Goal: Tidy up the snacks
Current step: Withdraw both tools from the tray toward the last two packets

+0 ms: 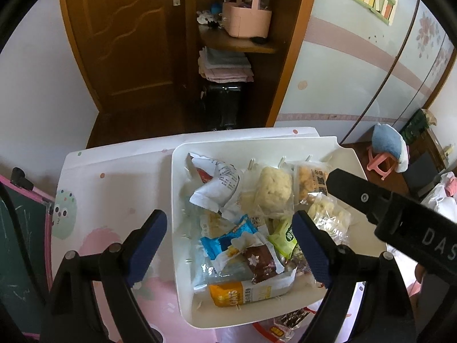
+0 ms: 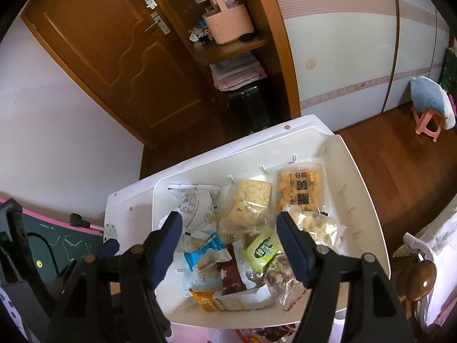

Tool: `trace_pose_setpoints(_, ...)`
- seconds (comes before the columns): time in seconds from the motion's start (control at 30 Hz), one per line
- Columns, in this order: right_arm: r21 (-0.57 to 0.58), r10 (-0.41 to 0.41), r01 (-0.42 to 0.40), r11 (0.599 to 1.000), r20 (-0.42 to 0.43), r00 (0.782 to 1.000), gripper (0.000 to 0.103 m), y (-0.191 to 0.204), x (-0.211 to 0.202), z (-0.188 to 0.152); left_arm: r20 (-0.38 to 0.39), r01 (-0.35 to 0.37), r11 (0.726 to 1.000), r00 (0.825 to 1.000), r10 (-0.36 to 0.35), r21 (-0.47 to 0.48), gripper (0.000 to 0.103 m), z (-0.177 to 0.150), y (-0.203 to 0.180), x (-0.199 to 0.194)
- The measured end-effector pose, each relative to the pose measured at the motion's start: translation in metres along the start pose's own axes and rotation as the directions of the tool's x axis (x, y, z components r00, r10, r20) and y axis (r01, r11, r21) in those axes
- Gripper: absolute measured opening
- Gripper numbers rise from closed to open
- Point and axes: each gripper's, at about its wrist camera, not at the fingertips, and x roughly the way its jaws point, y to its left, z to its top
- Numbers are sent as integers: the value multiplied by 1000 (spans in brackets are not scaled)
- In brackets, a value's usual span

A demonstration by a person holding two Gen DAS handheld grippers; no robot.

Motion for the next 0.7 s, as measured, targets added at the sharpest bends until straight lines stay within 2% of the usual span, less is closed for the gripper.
trace_pose_setpoints(0.43, -64, -82, 87, 994, 73, 994, 69, 8, -29, -17, 52, -22, 1000, 998, 23, -21, 88, -13, 8, -39)
trace_pose_setpoints(0.7, -92, -100, 108, 990, 94, 991, 69, 5, -48, -33, 80, -49, 999, 995, 51, -18, 88, -31, 4, -64)
